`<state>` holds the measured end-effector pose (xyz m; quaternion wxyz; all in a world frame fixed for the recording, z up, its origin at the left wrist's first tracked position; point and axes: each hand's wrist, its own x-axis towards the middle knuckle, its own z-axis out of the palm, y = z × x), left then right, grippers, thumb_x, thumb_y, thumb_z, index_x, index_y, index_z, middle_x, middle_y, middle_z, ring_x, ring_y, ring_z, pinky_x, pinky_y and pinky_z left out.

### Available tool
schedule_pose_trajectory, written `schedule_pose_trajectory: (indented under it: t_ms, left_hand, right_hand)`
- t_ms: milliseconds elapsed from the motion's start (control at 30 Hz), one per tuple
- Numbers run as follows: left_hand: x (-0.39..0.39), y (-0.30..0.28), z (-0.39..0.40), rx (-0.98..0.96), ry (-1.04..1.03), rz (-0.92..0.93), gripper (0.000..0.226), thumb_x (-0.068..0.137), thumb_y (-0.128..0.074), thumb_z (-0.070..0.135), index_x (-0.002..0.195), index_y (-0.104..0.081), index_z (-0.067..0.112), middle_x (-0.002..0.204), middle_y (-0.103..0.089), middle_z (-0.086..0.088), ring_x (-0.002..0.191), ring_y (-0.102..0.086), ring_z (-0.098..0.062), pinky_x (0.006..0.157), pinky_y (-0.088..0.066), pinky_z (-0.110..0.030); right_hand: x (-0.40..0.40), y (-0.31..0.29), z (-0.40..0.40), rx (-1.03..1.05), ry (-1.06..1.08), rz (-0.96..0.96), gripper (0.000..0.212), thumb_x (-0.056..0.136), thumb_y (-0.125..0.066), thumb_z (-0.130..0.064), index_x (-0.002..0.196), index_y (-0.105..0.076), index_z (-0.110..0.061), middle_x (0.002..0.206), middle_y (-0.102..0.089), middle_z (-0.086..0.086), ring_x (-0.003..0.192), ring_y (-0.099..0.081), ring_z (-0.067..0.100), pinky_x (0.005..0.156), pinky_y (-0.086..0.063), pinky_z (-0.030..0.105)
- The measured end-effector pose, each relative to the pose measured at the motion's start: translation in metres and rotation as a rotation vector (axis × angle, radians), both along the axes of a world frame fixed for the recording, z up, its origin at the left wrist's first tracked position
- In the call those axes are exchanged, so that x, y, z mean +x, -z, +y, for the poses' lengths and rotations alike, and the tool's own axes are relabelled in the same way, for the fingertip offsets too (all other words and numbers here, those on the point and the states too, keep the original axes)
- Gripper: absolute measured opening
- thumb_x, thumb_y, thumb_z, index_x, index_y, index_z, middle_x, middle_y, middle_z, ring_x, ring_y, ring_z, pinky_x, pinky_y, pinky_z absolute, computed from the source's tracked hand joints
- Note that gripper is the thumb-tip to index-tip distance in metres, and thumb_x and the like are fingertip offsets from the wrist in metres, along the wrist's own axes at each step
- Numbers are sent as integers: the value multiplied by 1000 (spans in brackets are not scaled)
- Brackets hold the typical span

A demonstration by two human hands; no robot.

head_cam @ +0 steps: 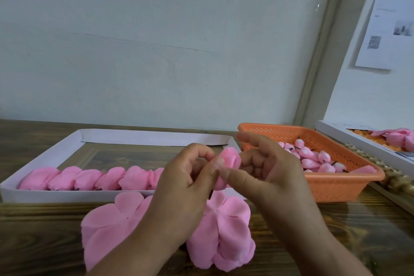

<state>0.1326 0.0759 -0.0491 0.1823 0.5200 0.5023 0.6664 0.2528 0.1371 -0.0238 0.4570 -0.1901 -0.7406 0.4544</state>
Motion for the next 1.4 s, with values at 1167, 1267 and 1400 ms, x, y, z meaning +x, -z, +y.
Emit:
schedule_pose_trajectory:
  t_ms: [1167, 1267, 1400]
  left_hand:
    - [-37, -2, 15, -239, -225, 172, 25, 90, -60, 10, 73, -66, 28, 74, -72, -5, 53, -54, -5, 49, -41, -12]
    - [-47, -2, 24, -404, -248, 420, 15, 88, -62, 11, 85, -73, 21, 68, -66, 8, 59, -56, -2, 53, -41, -8]
    - [-45, 7, 38, -566, -169, 754, 11, 86, -60, 12, 83, -70, 14, 79, -67, -4, 67, -48, -14, 68, -47, -24]
  right_hand:
    - [24, 3, 56, 43, 183, -92, 20, 81, -63, 8, 68, -66, -7, 47, -59, 2, 41, -48, 10, 44, -42, 18]
    - [27, 5, 66, 49, 251, -96, 20, 81, -63, 9, 68, -66, -6, 46, -58, 1, 39, -46, 8, 42, -40, 17]
    - [29, 8, 75, 58, 296, -112, 19, 82, -63, 8, 69, -66, -6, 53, -58, 10, 40, -45, 8, 42, -39, 16]
